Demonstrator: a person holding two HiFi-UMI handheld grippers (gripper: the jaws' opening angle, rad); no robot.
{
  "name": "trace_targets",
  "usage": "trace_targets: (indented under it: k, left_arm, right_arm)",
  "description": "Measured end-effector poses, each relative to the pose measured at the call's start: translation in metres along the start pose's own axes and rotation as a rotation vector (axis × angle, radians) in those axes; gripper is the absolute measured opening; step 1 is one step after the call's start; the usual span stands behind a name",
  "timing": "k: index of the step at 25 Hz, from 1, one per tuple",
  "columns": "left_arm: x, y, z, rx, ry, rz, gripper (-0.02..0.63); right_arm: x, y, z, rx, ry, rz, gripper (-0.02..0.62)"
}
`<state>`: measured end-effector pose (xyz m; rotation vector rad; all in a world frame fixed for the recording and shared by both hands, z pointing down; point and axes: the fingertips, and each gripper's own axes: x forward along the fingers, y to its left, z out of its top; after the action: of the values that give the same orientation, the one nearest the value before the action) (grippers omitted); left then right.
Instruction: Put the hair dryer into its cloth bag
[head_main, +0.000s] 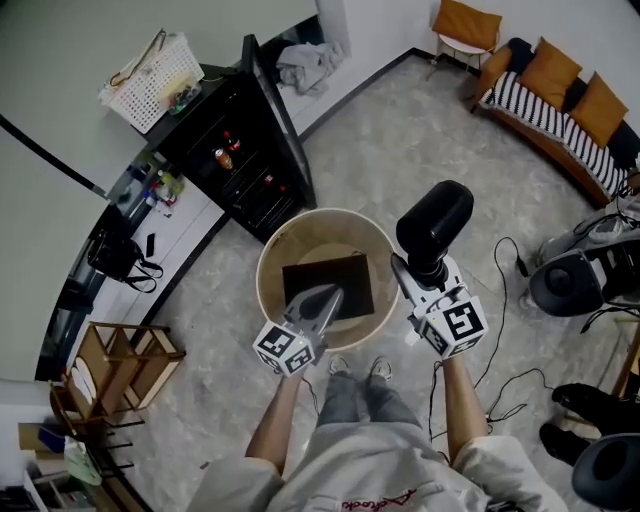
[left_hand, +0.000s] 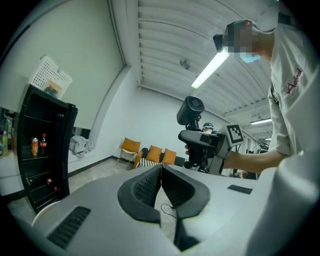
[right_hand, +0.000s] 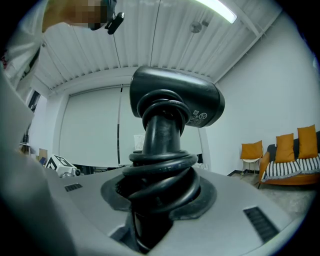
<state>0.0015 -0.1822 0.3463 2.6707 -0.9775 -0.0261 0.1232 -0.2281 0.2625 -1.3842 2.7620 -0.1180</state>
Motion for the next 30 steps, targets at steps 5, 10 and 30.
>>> trace_targets:
  k: [5,10,30]
  left_arm:
    - [0.005,0.018,-0.015,-0.025,0.017,-0.004,0.032]
    - [0.014,0.037,-0.034,-0.043,0.03,-0.006,0.032]
    - [0.043,0.128,-0.249,-0.169,0.268,0.115,0.034]
  right_arm:
    - [0.02,-0.004,-0.015,-0.001,0.004,0.009,0.181]
    - [0.034,-0.011,-0.03,0.009,-0.007,0.011,0.181]
    - [0.043,-0.039,-0.211,0.121,0.056,-0.058,0.181]
